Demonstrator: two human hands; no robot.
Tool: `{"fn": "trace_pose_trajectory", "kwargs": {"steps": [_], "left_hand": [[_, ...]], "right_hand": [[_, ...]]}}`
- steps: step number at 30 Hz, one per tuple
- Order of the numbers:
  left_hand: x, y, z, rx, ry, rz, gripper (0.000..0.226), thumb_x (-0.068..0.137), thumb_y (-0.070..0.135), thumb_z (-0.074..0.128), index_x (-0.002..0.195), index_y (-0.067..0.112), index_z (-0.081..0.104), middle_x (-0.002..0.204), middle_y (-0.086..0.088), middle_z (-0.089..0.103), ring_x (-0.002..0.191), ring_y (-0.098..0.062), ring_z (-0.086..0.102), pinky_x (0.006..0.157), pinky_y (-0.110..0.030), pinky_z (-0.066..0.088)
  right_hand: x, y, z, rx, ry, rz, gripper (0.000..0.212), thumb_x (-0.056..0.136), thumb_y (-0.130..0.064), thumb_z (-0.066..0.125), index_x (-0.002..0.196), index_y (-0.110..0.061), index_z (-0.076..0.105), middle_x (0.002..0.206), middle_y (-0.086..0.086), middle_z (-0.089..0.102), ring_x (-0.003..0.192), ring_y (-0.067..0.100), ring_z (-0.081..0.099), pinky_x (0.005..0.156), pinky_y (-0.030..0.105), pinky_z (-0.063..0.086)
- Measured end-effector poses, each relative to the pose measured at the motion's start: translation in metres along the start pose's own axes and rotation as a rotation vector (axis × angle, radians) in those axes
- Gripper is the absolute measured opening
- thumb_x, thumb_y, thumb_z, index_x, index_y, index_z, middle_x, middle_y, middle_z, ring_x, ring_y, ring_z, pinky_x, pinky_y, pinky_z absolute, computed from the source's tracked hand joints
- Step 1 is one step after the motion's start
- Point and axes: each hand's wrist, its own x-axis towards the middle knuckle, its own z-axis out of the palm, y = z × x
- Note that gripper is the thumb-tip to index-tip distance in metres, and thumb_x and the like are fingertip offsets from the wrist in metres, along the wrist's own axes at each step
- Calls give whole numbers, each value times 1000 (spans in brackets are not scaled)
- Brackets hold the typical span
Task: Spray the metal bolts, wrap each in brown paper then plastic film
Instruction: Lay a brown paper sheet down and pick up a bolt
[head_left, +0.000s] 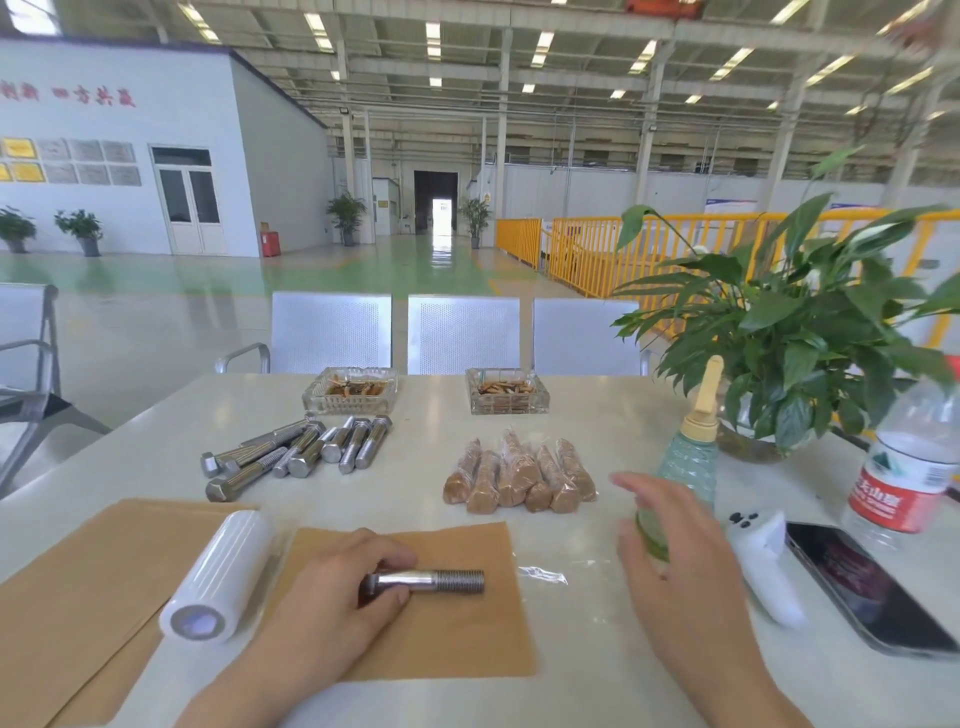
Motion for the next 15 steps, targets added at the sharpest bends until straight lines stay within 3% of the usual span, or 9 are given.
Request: {"fn": "trace_pose_trajectory", "kwargs": {"steps": [3, 6, 9, 11, 15], "left_hand": [[0, -3, 1, 8, 37, -28, 31, 85, 14, 79, 94, 42, 72, 96, 23, 63, 85, -1, 59, 74, -11, 40], [-1, -4, 2, -20, 75, -57, 32, 84, 12, 78, 91, 43, 73, 94, 22, 66, 87, -2, 60, 74, -10, 40], [-2, -5, 2, -42, 93, -76, 30, 84, 13, 78, 89, 42, 73, 94, 22, 68, 86, -2, 61, 72, -8, 39], [-2, -5, 2, -58, 96, -83, 28, 85, 14, 77, 89, 41, 73, 94, 22, 68, 84, -1, 61, 72, -8, 39], [-2, -4, 2, -84, 118, -104, 25, 91, 15, 71, 88, 39, 73, 92, 21, 68, 85, -5, 62, 72, -11, 40]], "right_hand": [[35, 8, -25, -79, 272, 188, 50, 91, -20, 63, 140, -28, 51, 130, -6, 53, 120, 19, 52, 100, 42, 44], [64, 16, -35, -112, 236, 371, 70, 90, -28, 72, 151, -16, 40, 144, 10, 48, 134, 29, 44, 109, 47, 38], [86, 26, -30, -80, 152, 500, 77, 88, -32, 75, 153, -15, 38, 144, 12, 54, 133, 33, 48, 99, 45, 41], [96, 32, -25, -6, 116, 577, 73, 87, -33, 75, 151, -19, 41, 135, 9, 61, 121, 32, 55, 87, 38, 39], [103, 37, -19, 111, 123, 639, 66, 87, -35, 74, 146, -28, 45, 116, 0, 61, 100, 24, 52, 81, 34, 36]]}}
